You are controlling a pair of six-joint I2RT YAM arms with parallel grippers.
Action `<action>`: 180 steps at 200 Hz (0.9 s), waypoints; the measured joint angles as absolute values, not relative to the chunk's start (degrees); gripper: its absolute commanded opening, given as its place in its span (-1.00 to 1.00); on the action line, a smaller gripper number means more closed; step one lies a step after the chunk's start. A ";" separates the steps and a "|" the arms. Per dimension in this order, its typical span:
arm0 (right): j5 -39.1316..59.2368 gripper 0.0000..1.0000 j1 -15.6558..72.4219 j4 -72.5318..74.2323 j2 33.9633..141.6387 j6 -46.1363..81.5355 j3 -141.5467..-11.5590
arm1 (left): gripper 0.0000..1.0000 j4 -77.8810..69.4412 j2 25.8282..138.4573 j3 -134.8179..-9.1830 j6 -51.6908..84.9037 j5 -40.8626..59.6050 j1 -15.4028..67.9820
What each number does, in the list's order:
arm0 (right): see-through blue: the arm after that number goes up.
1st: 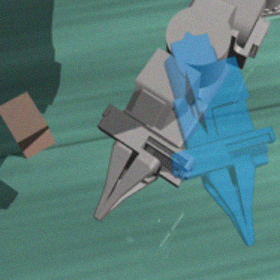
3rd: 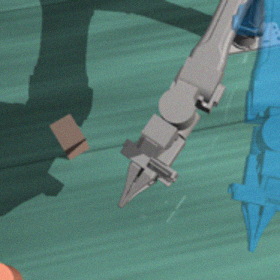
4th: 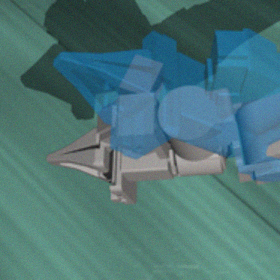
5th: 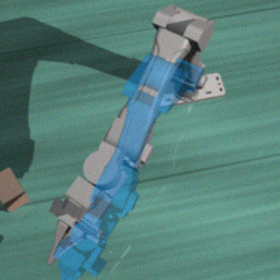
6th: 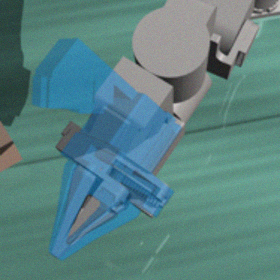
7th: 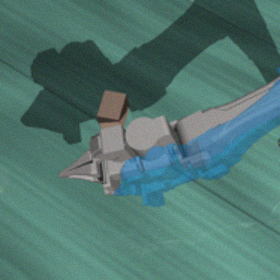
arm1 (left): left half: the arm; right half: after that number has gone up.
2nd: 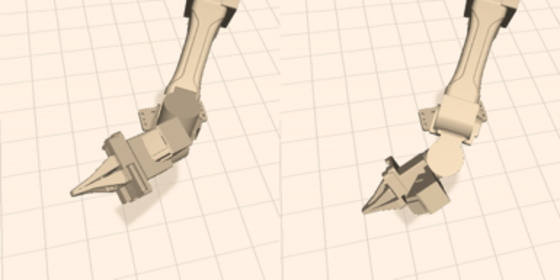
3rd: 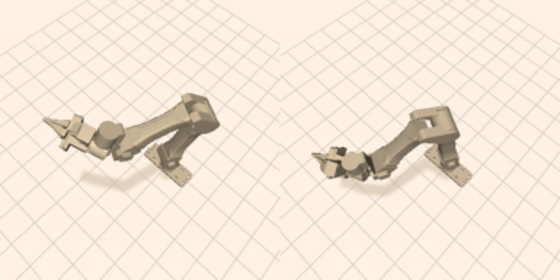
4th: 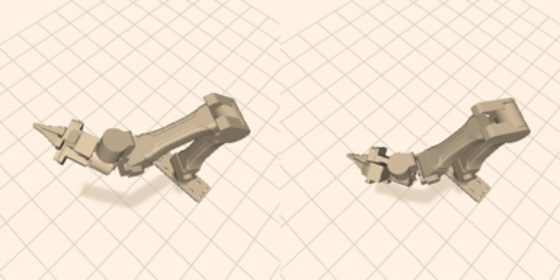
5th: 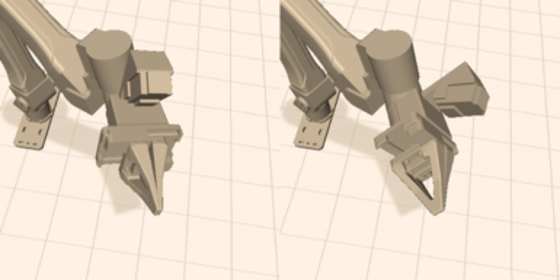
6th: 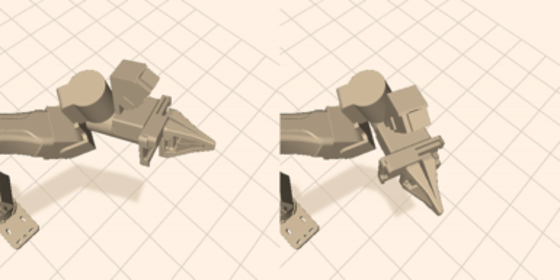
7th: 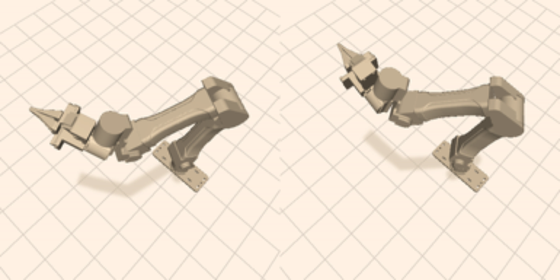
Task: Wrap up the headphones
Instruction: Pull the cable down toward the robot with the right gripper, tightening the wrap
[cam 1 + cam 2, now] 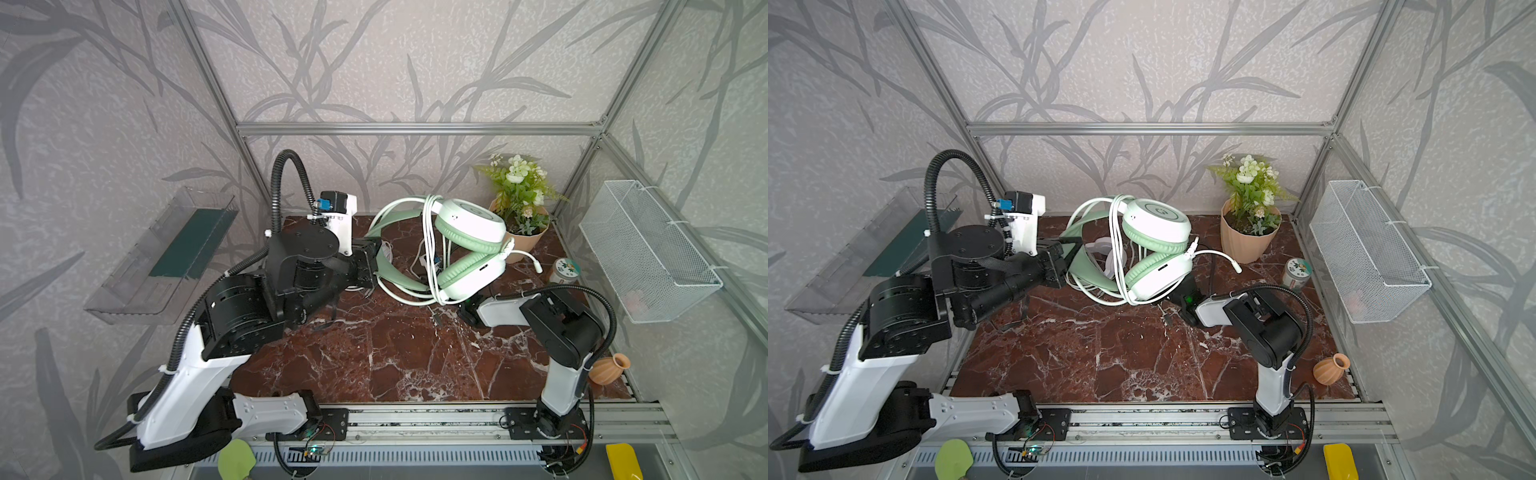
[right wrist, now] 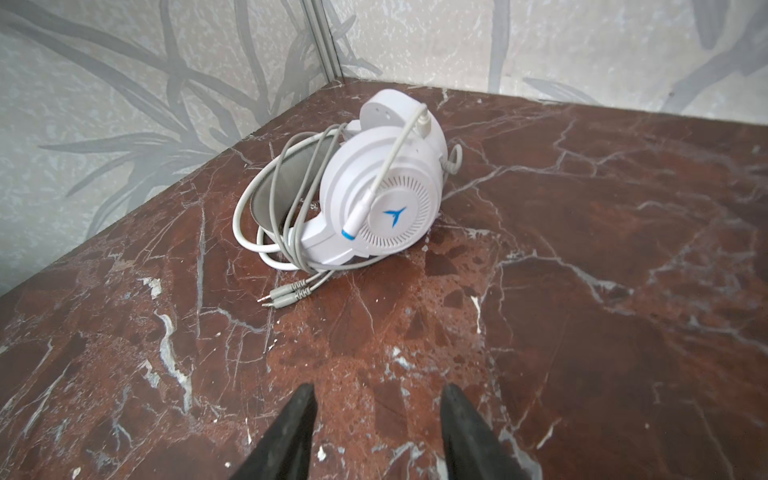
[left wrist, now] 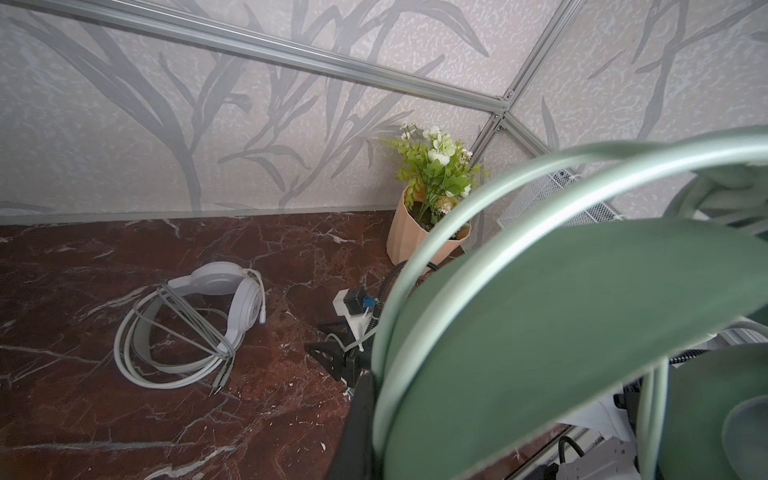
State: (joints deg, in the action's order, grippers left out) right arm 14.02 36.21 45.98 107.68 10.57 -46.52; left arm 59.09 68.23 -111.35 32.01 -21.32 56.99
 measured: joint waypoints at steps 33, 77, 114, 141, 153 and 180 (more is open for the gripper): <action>13.52 0.22 36.21 50.81 107.79 12.25 -40.64 | -1.00 59.83 69.21 -113.23 31.99 -21.37 56.95; 14.20 0.21 36.42 56.55 110.87 14.22 -39.11 | -1.00 60.29 69.43 -113.67 31.99 -21.30 56.88; 14.11 0.07 37.58 58.33 112.31 14.87 -38.68 | -1.00 61.28 69.84 -114.19 31.99 -21.17 56.88; 14.00 -0.17 38.02 57.89 112.49 14.83 -39.18 | -1.00 61.67 69.84 -114.19 31.99 -21.10 56.75; 14.00 -0.35 38.22 57.82 112.64 14.81 -39.31 | -1.00 61.78 69.84 -114.19 31.99 -21.10 56.55; 12.86 -0.70 39.22 56.31 112.73 14.26 -39.48 | -1.00 61.93 69.84 -114.19 31.97 -21.06 55.94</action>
